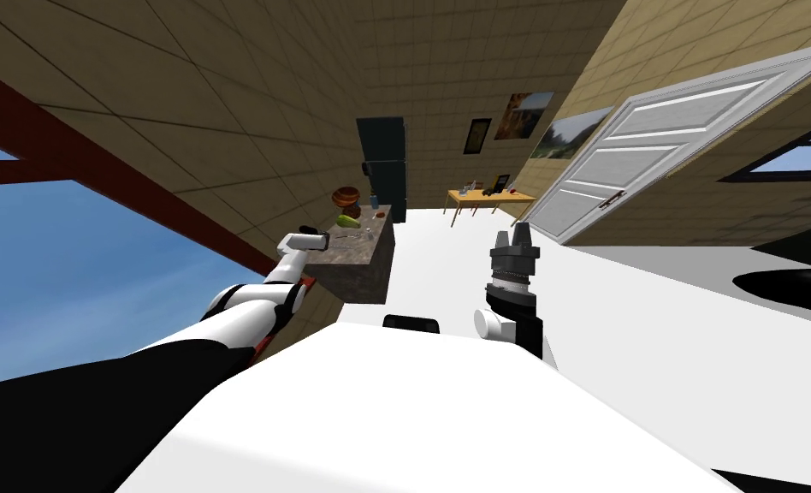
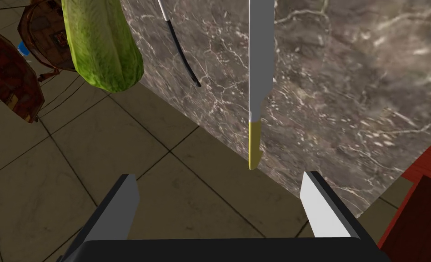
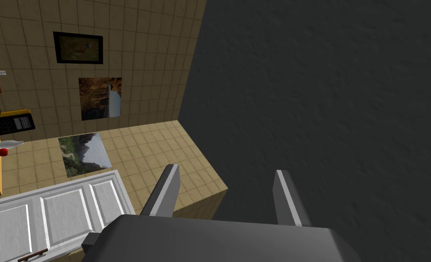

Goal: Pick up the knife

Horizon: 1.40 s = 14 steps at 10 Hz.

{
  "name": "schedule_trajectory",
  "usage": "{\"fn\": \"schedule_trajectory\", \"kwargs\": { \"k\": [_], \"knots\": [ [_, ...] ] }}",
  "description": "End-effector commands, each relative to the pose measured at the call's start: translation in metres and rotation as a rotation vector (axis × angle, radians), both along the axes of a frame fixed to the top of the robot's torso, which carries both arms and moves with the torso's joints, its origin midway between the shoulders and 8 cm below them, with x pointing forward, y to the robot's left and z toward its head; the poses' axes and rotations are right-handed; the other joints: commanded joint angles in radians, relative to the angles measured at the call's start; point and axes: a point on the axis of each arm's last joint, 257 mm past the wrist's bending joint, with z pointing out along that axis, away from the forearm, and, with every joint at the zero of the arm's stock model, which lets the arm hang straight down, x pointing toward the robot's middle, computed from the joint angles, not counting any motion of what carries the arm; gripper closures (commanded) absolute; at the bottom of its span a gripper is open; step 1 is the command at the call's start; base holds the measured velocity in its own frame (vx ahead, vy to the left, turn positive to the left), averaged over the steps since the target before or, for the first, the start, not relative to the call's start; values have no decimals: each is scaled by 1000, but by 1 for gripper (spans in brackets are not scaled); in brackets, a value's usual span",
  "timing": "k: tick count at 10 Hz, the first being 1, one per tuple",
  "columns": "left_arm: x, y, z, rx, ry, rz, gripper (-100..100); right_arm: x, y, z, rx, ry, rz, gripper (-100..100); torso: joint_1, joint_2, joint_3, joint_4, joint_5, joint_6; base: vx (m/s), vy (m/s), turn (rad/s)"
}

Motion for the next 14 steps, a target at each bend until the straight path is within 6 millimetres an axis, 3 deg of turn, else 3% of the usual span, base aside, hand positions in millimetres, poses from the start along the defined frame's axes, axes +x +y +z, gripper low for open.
{"fn": "schedule_trajectory", "kwargs": {
  "k": [1, 2, 4, 6, 14],
  "knots": [
    [-8, 9, -3, -20, 48, 34, -100, 0, 0, 0, 0, 0, 0, 0, 0, 0, 0, 0, 0, 0, 45, 54, -164],
    [-18, 14, -17, -36, 82, 55, -100, 0, 0, 0, 0, 0, 0, 0, 1, 0, 0, 0, 0, 1, 36, 51, -110],
    [-25, 19, -17, -54, 119, 80, -100, 0, 0, 0, 0, 0, 0, 0, 0, 2, 1, 0, 0, 0, 23, 31, -69],
    [-34, 23, -29, -66, 144, 98, -100, 0, 0, 0, 0, 0, 0, 0, 0, 1, 0, 0, 0, 0, 29, 35, -39],
    [-85, 40, -52, -168, 329, 217, -100, 0, 0, 0, 0, 0, 0, 0, 0, 0, 0, 0, 0, 0, 39, 48, -90]
  ]
}}
